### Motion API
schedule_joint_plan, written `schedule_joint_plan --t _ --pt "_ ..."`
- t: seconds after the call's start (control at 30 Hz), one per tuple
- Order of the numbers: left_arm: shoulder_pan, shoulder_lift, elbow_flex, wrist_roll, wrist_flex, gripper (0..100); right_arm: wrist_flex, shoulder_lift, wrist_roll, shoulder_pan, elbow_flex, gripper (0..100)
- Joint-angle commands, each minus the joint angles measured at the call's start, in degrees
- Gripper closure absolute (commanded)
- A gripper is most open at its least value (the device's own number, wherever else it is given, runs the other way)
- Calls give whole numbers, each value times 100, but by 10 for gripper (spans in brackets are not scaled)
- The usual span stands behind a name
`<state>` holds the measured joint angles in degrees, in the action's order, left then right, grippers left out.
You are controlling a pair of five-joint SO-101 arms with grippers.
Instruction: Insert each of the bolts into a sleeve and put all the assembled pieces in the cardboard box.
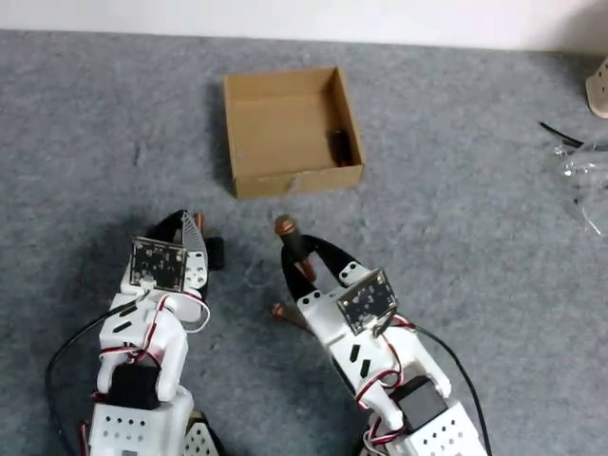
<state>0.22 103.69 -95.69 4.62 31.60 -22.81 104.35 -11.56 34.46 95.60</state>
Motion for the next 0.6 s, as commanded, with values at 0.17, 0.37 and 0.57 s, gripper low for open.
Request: schedule_joint_plan --t 0.17,0.37,0.57 --pt "110 22 -145 202 -387 993 13 -321 -237 -391 -92 994" --pt "110 22 -145 220 -396 993 48 -2607 -220 -505 -1710 994" --pt "110 22 -145 229 -404 993 40 -5332 -246 -523 -4127 994"
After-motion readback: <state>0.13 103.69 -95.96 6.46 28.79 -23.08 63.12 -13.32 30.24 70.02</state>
